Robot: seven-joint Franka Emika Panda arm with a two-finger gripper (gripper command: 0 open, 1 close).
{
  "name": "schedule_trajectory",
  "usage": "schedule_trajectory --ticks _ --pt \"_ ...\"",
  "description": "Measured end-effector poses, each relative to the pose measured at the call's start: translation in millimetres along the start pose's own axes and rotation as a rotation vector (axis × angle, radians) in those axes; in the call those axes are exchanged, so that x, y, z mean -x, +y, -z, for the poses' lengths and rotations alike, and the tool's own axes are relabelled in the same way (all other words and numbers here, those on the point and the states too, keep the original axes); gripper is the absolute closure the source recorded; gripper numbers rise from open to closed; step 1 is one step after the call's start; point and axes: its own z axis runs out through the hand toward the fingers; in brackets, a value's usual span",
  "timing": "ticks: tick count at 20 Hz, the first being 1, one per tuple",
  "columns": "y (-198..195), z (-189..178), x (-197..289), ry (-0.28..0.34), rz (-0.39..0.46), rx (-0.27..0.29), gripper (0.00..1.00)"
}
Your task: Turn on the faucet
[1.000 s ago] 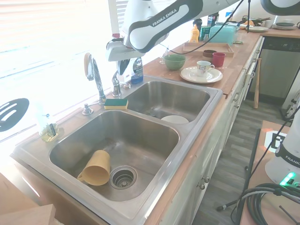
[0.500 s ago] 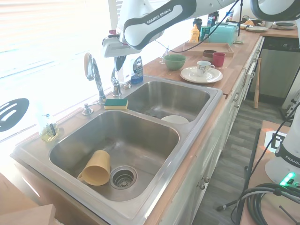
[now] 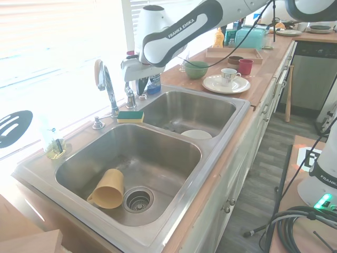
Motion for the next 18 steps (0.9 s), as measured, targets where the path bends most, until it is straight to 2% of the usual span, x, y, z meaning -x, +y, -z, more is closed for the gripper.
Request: schedule_trajectory --ticks 3,5,8,13,14,18 --pt "28.0 10.8 19.6 -0.077 0.015 0.113 1.0" --pt "45.7 14.9 31.9 -0.116 0.023 0.162 1.0" --pt "73.6 15.6 52.5 -0.156 0.038 0.202 1.0" --pt "123.5 28.2 80.3 -0.18 0.05 0.241 1.0" --pt "132.1 31.4 83.7 -0.181 0.05 0.243 0.0" --pt "156.5 40.8 95.8 -0.183 0.054 0.246 0.0"
